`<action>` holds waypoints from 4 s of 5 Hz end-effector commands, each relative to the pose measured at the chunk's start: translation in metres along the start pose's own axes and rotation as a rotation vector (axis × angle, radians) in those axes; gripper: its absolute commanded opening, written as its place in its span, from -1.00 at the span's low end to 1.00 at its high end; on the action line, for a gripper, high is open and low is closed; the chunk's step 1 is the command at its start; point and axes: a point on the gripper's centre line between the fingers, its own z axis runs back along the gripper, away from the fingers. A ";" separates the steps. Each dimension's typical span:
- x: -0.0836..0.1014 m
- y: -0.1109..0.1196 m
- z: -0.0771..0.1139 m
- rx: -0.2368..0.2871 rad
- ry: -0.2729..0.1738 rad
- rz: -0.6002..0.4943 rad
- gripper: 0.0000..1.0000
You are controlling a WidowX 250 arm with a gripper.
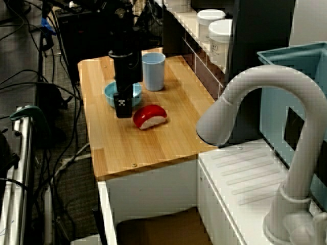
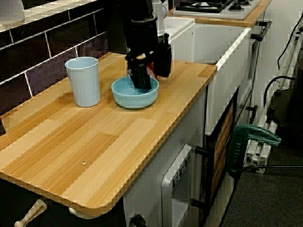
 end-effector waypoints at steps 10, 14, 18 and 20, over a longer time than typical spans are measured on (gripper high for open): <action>-0.013 0.026 0.061 0.038 -0.071 0.012 1.00; -0.013 0.056 0.043 0.032 -0.077 0.099 1.00; -0.013 0.056 0.018 0.060 -0.040 0.106 1.00; -0.017 0.055 0.018 0.058 -0.057 0.119 -1.00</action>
